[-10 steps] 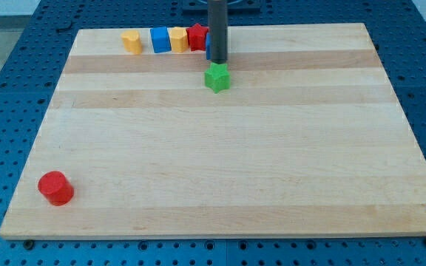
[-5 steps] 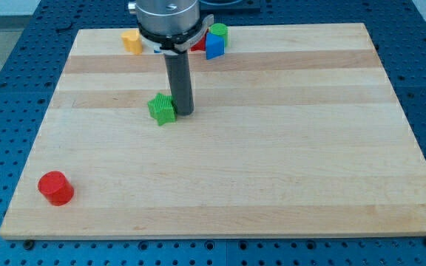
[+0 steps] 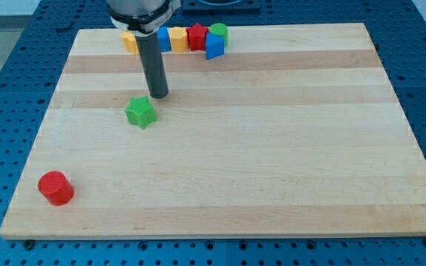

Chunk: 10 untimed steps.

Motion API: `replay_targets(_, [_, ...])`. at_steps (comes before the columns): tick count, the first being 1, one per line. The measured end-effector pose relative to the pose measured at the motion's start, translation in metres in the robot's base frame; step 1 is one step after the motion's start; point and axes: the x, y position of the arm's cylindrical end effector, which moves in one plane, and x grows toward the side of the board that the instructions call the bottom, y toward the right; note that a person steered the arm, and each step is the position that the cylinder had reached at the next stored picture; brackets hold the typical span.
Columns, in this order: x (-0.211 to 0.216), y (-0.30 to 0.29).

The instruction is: Push the green star closer to the red circle

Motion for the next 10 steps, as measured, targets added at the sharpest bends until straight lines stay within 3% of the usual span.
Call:
replay_targets(6, [0.165, -0.016])
replay_targets(10, [0.195, 0.044])
